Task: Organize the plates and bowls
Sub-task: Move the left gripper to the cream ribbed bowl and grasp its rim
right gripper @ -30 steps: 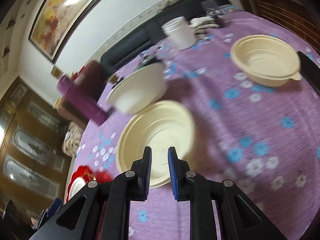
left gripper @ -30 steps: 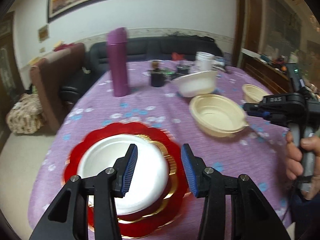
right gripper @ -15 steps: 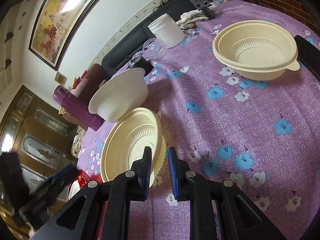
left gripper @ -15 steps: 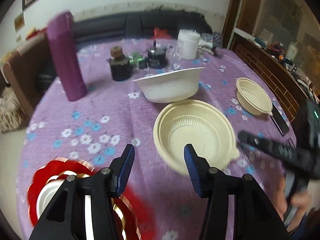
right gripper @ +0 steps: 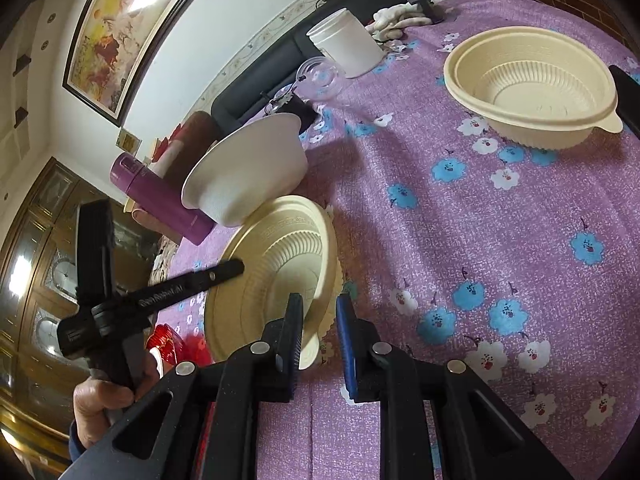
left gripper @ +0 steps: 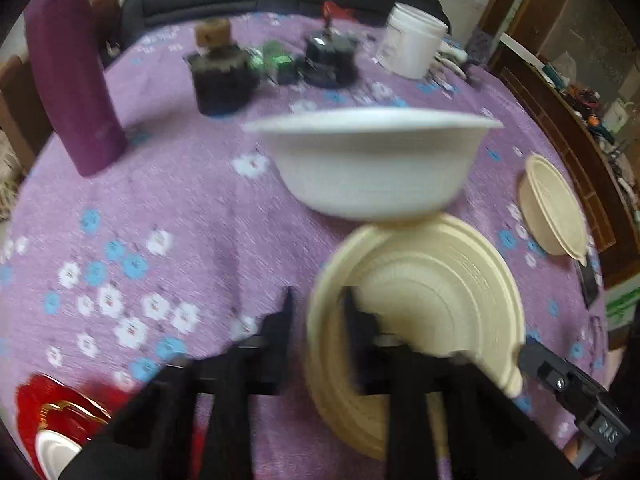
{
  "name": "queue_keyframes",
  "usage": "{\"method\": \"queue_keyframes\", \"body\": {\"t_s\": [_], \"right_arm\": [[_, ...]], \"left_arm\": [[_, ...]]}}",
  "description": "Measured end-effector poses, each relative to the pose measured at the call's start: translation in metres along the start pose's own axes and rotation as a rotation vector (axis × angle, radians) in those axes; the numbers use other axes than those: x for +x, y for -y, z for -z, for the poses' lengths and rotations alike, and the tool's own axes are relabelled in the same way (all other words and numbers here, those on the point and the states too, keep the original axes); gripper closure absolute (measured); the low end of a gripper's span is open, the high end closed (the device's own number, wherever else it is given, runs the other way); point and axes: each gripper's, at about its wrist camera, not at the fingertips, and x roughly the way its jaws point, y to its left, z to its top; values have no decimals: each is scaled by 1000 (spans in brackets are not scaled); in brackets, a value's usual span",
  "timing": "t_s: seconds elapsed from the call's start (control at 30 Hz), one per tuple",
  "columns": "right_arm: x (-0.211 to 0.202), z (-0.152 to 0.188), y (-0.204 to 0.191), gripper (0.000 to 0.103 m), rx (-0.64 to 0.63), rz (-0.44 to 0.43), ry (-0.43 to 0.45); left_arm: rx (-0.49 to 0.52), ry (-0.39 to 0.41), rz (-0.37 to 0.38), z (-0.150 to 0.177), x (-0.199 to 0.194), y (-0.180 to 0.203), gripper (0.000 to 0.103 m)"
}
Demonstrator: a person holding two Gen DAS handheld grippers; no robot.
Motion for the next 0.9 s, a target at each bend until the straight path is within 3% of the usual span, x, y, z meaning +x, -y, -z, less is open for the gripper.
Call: {"method": "queue_keyframes", "body": {"t_s": [0.17, 0.3, 0.43, 0.63, 0.9], "right_arm": [[-4, -1, 2, 81, 9, 1, 16], [-12, -1, 2, 70, 4, 24, 50], [-23, -4, 4, 68, 4, 48, 94], [-47, 2, 8, 68, 36, 105, 133], [-49, 33, 9, 68, 58, 27, 14]], "left_arm": [[39, 39, -24, 28, -16, 10, 88], [57, 50, 12, 60, -32, 23, 85], [88, 67, 37, 82, -44, 33, 82], [37, 83, 29, 79, -42, 21, 80], [7, 79, 12, 65, -21, 13, 74]]}}
